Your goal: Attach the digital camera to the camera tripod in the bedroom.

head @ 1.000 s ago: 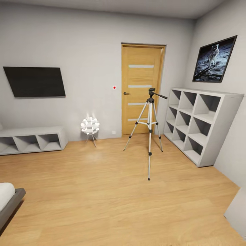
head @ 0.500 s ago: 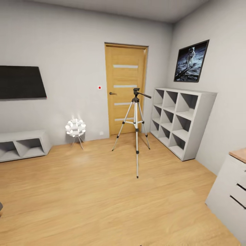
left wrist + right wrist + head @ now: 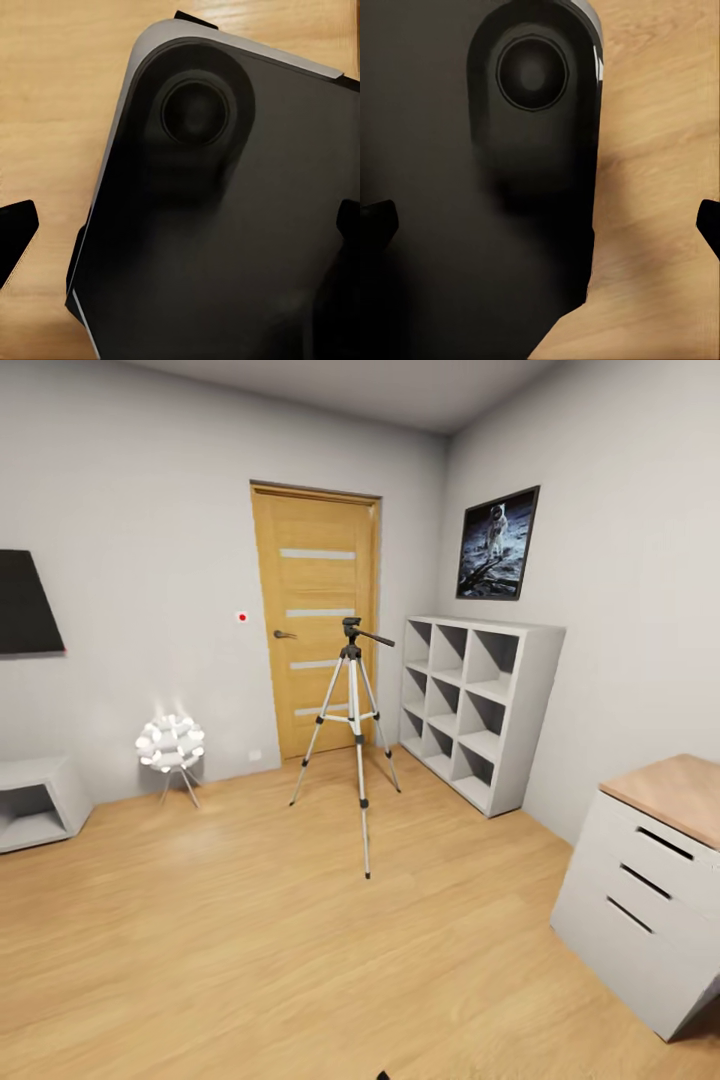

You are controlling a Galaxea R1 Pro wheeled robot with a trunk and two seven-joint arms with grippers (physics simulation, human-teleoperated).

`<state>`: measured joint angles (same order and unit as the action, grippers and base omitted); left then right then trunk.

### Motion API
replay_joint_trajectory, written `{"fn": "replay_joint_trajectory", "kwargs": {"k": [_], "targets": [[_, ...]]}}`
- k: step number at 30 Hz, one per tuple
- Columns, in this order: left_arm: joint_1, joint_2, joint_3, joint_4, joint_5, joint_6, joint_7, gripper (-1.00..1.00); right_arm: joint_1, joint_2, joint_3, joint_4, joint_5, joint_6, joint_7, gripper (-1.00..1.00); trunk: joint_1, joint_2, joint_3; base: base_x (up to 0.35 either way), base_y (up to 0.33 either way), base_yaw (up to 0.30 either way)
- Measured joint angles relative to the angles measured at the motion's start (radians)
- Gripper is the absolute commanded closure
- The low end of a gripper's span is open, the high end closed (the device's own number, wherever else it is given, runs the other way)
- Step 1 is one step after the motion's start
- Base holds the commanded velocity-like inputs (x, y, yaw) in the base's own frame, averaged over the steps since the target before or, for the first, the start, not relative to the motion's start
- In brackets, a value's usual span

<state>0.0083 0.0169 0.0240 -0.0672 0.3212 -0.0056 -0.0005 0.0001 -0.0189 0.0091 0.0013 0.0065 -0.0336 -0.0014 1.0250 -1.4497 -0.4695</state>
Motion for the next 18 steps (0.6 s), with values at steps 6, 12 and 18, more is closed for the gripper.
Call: {"fn": "replay_joint_trajectory", "kwargs": {"k": [6, 12, 18], "targets": [[0.0, 0.0, 0.0, -0.001, 0.001, -0.001, -0.001, -1.0, 0.0, 0.0, -0.001, 0.0, -0.001, 0.0, 0.0, -1.0, 0.0, 0.0, 0.0, 0.0, 0.0, -0.287], [0.0, 0.0, 0.0, -0.001, 0.002, 0.0, -0.001, -1.0, 0.0, 0.0, -0.002, 0.0, -0.001, 0.0, 0.0, -1.0, 0.0, 0.0, 0.0, 0.0, 0.0, -0.287], [0.0, 0.0, 0.0, -0.001, 0.002, 0.0, -0.001, -1.0, 0.0, 0.0, -0.002, 0.0, -0.001, 0.0, 0.0, -1.0, 0.0, 0.0, 0.0, 0.0, 0.0, -0.287]]}}
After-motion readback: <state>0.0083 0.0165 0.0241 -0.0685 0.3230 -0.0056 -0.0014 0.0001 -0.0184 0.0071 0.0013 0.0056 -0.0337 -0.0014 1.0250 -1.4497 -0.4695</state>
